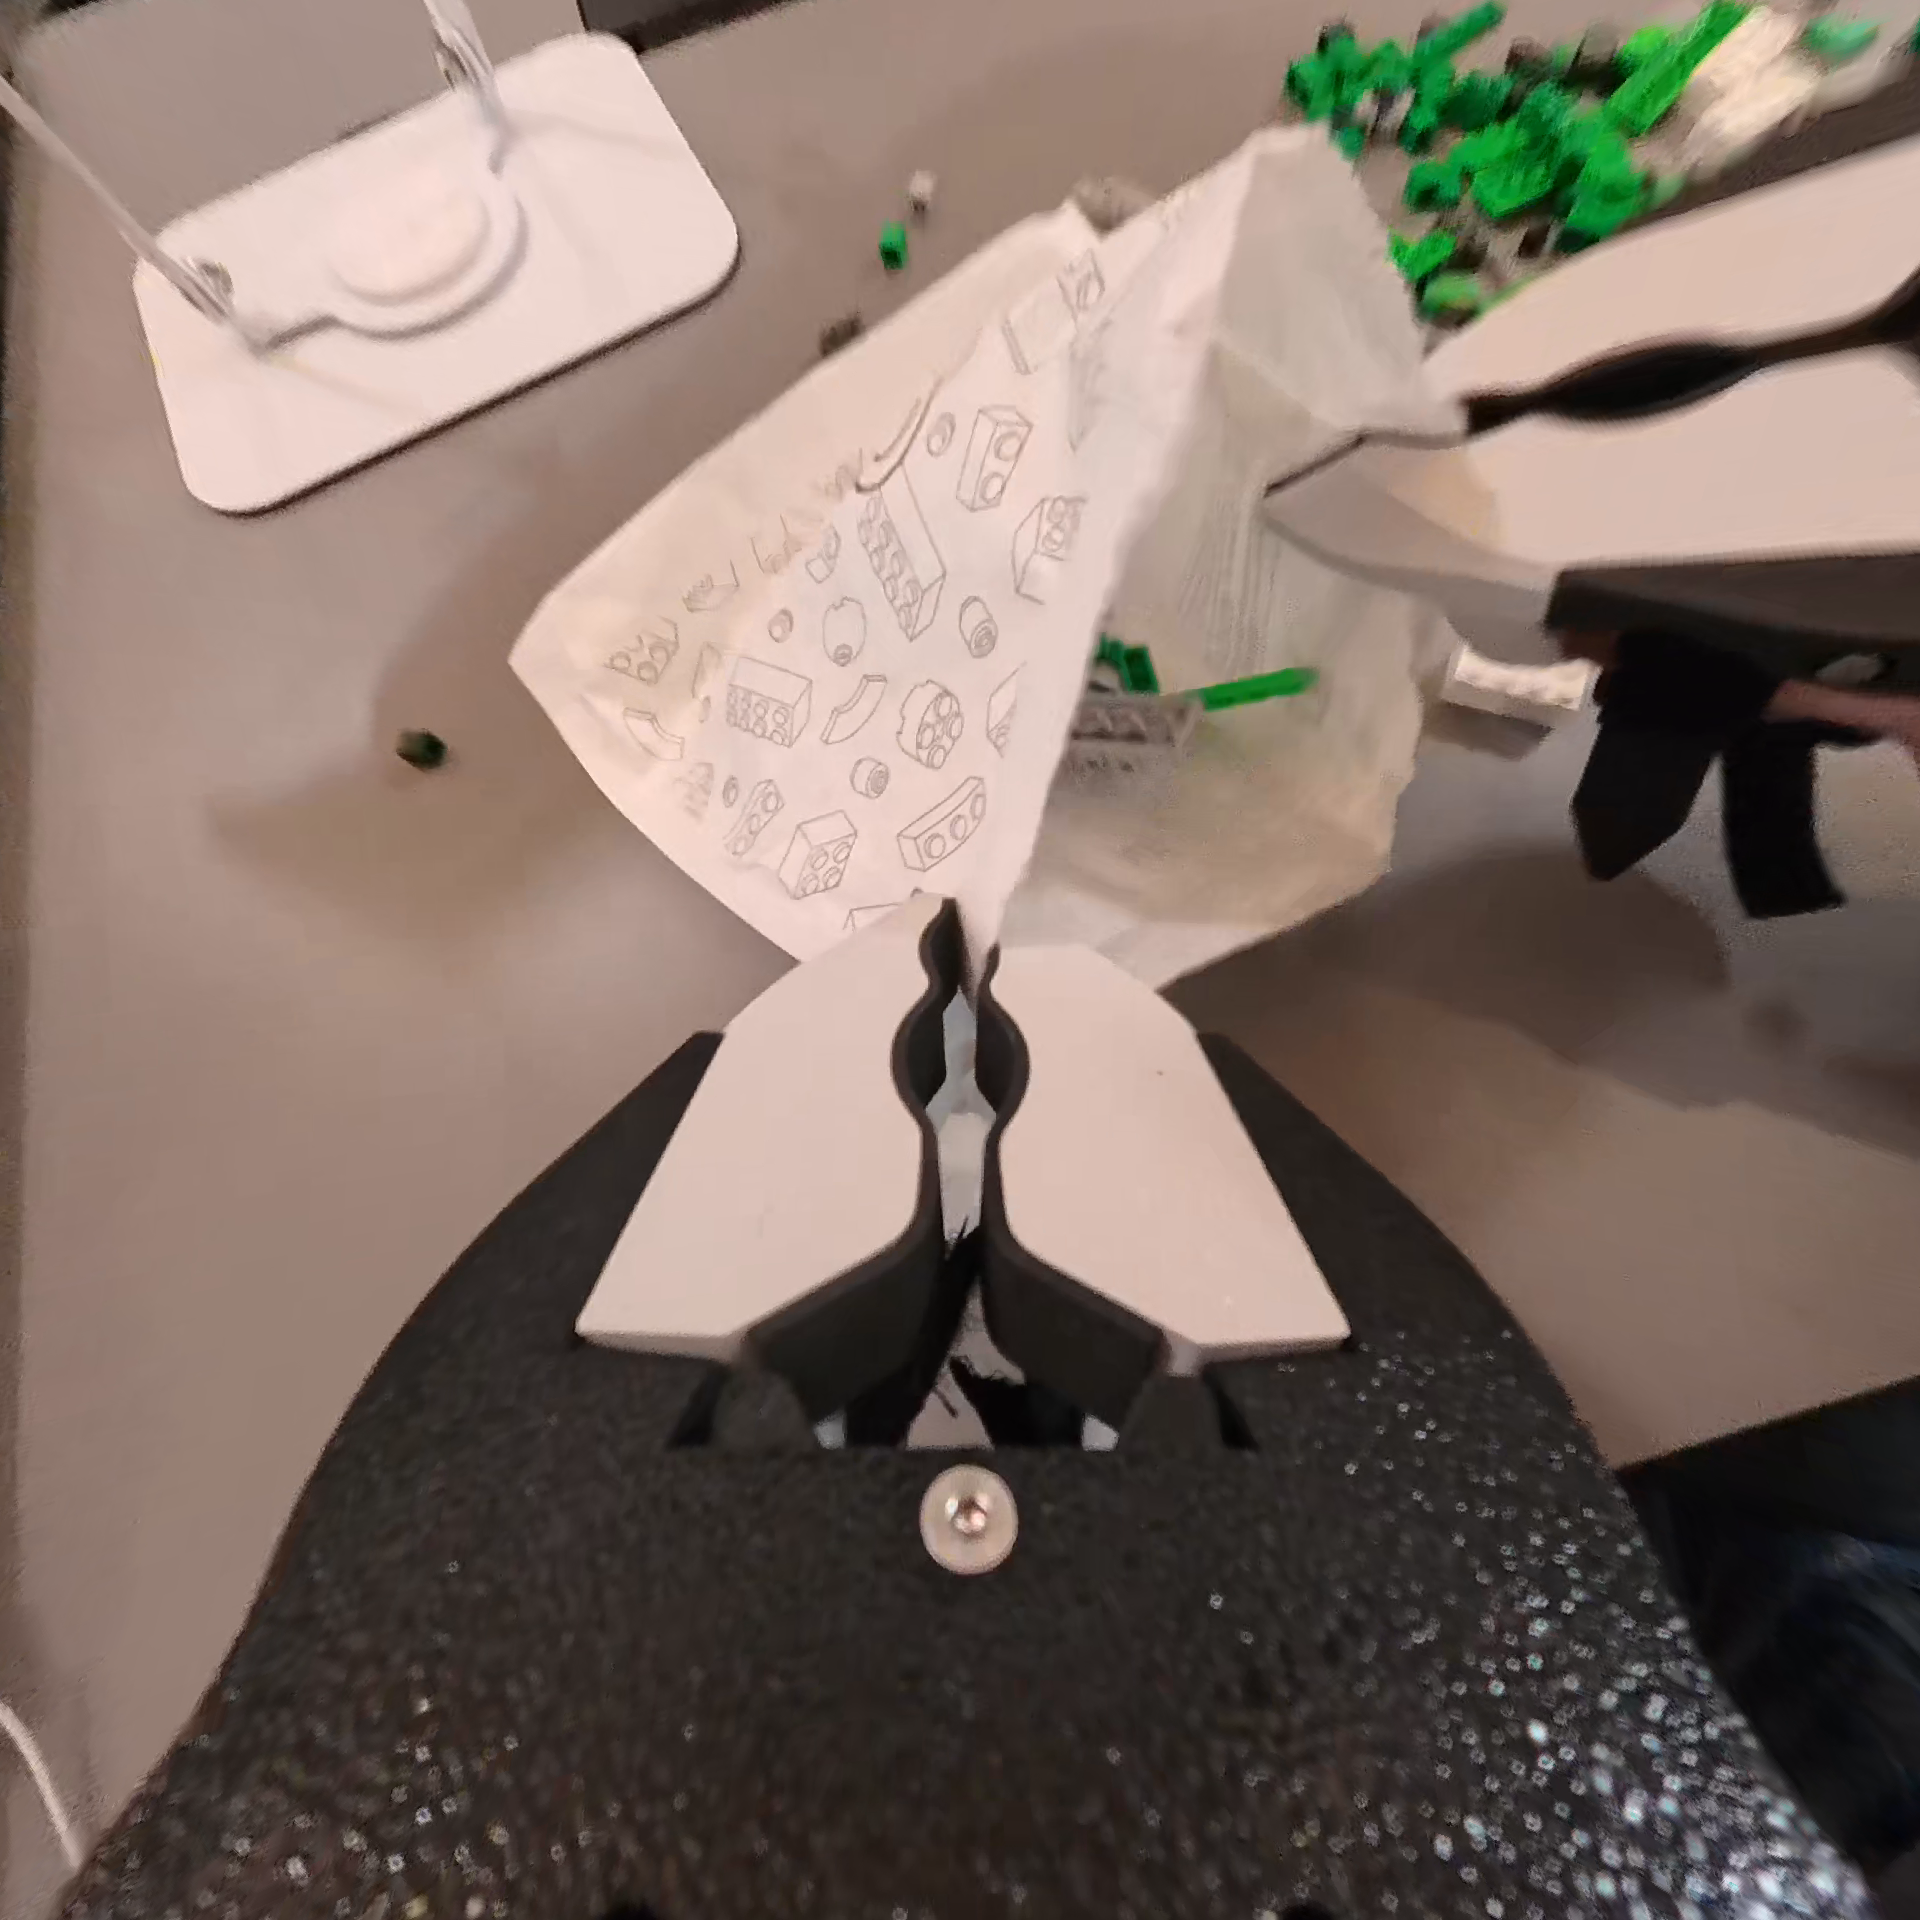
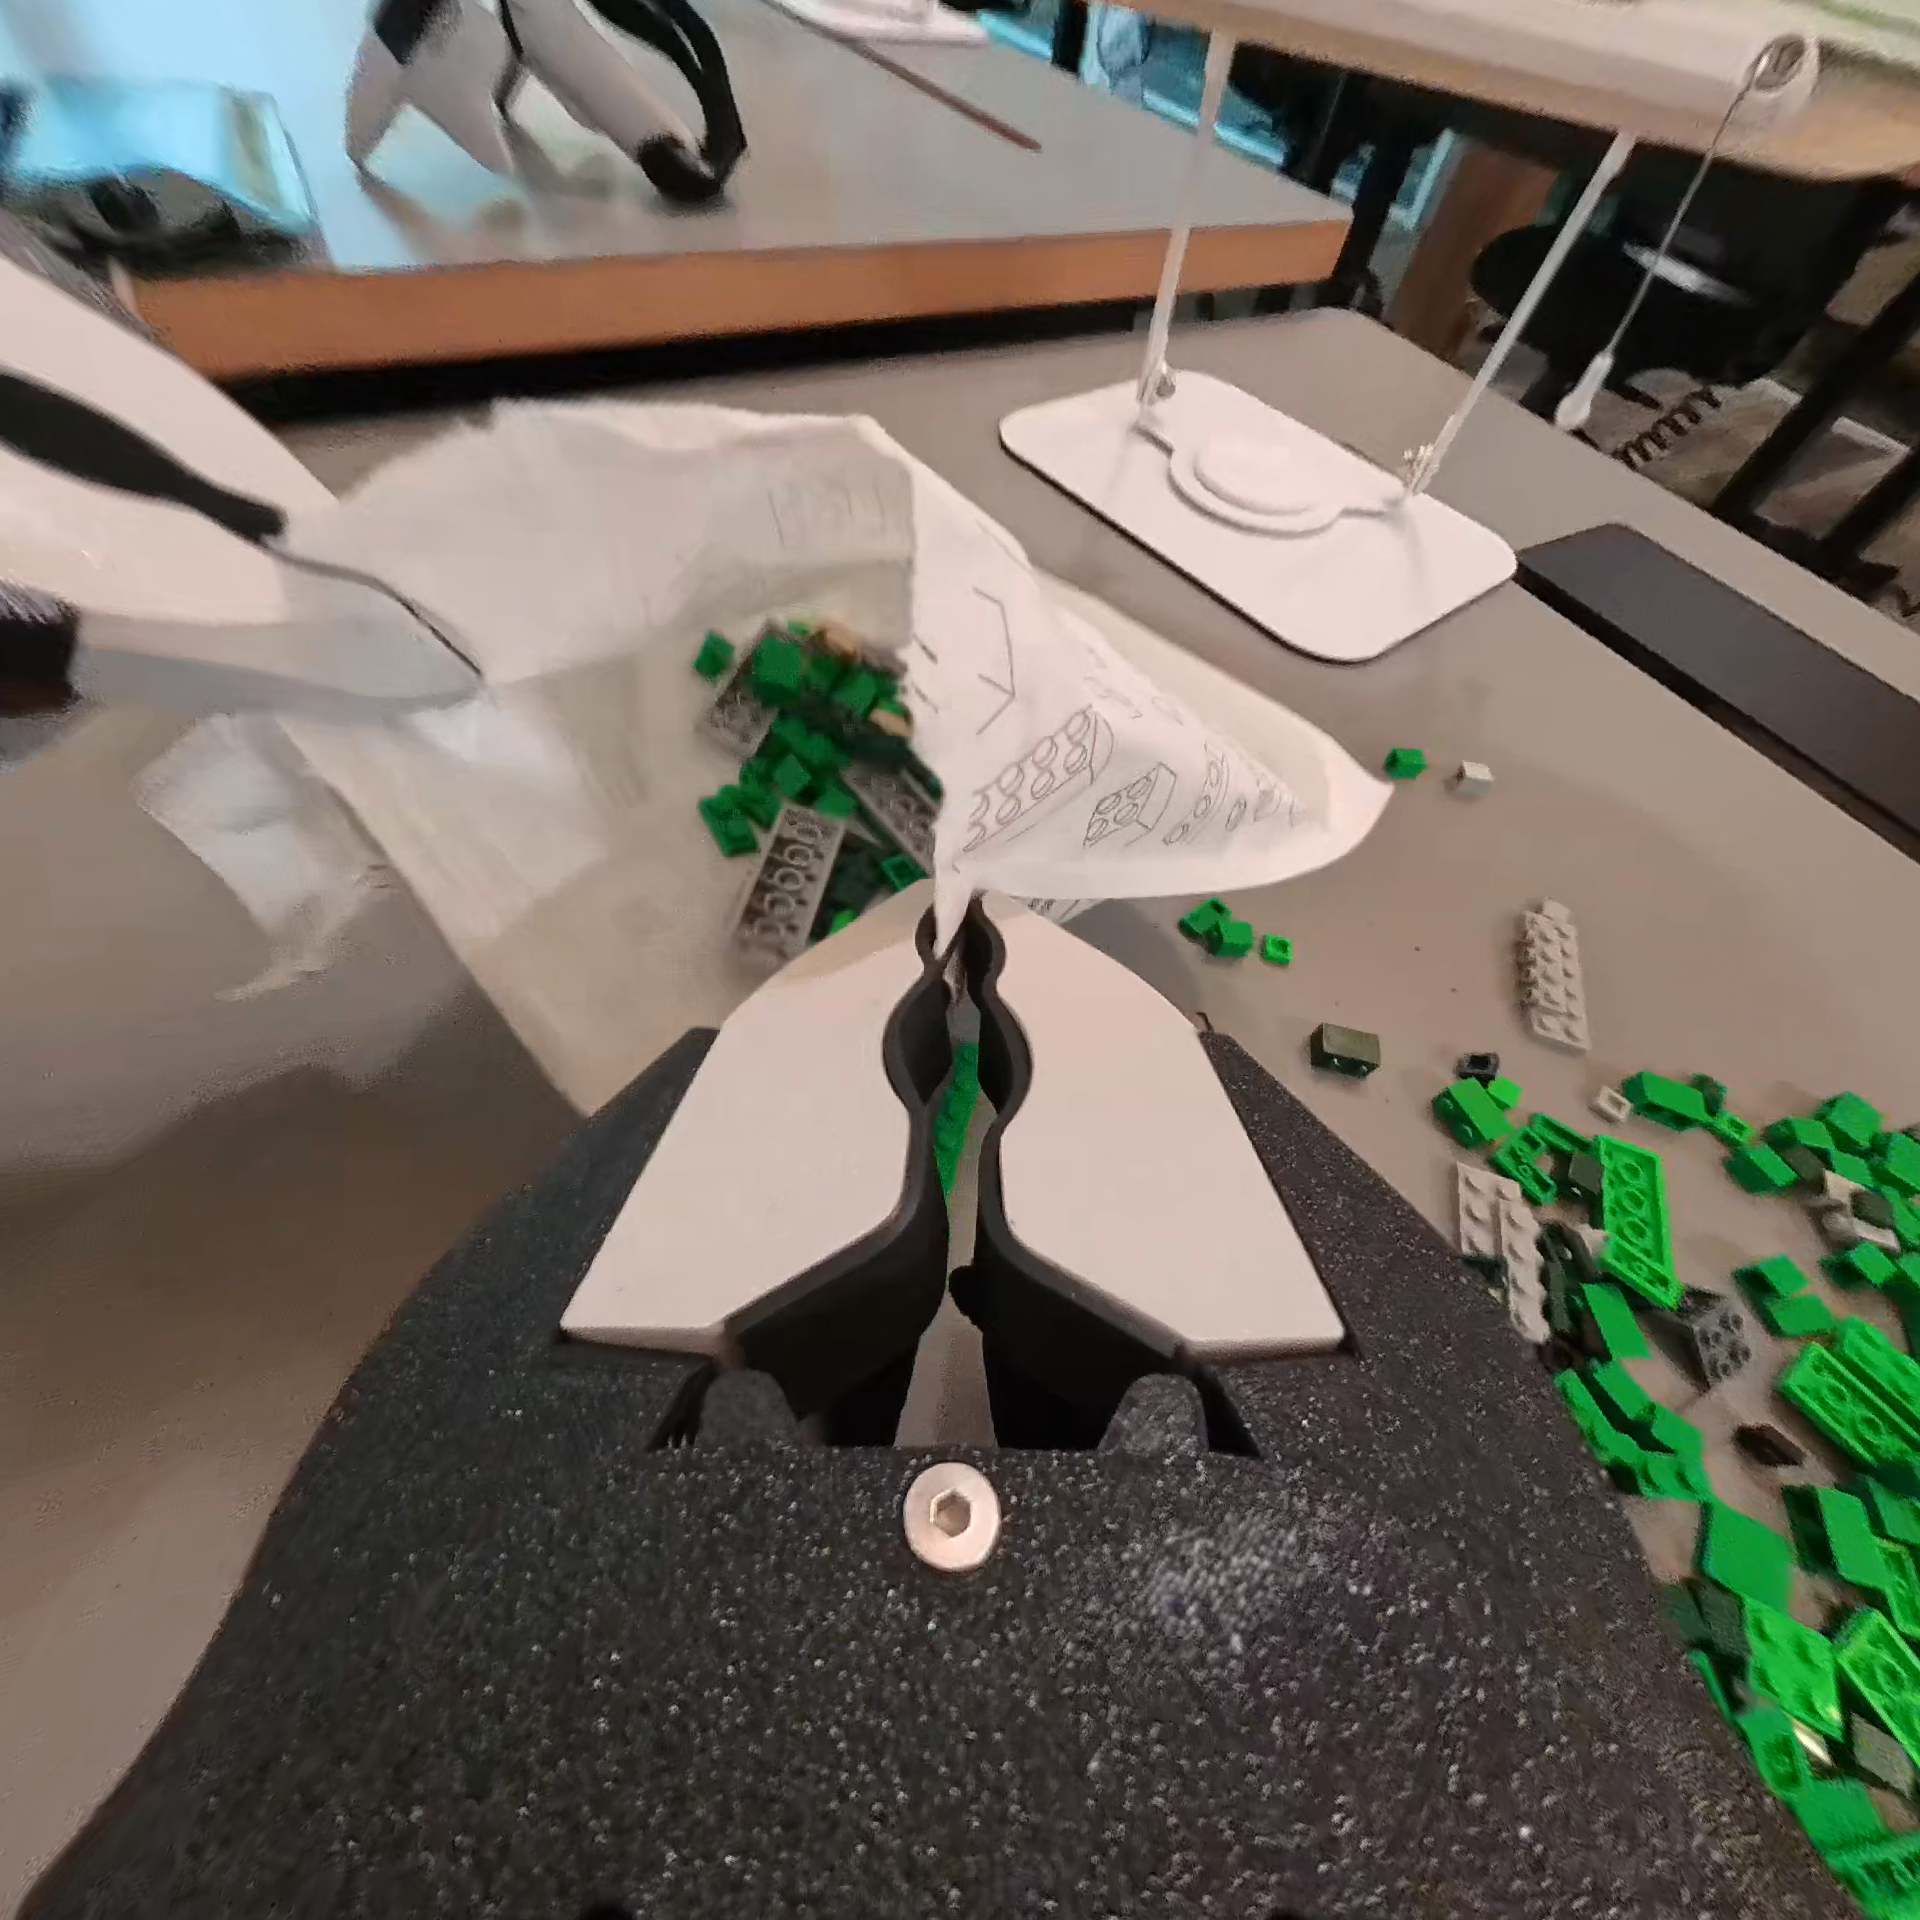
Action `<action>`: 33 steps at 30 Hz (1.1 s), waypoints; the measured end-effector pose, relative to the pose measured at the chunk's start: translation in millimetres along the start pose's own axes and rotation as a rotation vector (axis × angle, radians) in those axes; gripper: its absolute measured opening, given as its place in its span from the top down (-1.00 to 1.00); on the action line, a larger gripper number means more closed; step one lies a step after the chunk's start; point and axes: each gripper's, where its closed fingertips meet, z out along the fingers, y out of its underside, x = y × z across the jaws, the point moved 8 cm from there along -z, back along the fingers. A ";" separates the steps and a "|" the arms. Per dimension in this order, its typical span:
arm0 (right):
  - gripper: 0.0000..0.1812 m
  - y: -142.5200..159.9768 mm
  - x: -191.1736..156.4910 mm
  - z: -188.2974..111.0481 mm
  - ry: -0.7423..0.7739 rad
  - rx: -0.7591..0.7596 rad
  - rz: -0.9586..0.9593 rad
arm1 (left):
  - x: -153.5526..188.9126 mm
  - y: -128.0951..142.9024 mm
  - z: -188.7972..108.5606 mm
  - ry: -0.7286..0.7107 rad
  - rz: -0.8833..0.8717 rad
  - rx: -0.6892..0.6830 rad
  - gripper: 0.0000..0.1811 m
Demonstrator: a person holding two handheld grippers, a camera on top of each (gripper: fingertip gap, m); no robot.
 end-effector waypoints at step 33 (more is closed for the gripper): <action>0.90 19.9 -2.9 15.5 -0.114 0.028 -0.013 | -21.6 8.8 1.9 -0.060 -0.025 -0.083 1.00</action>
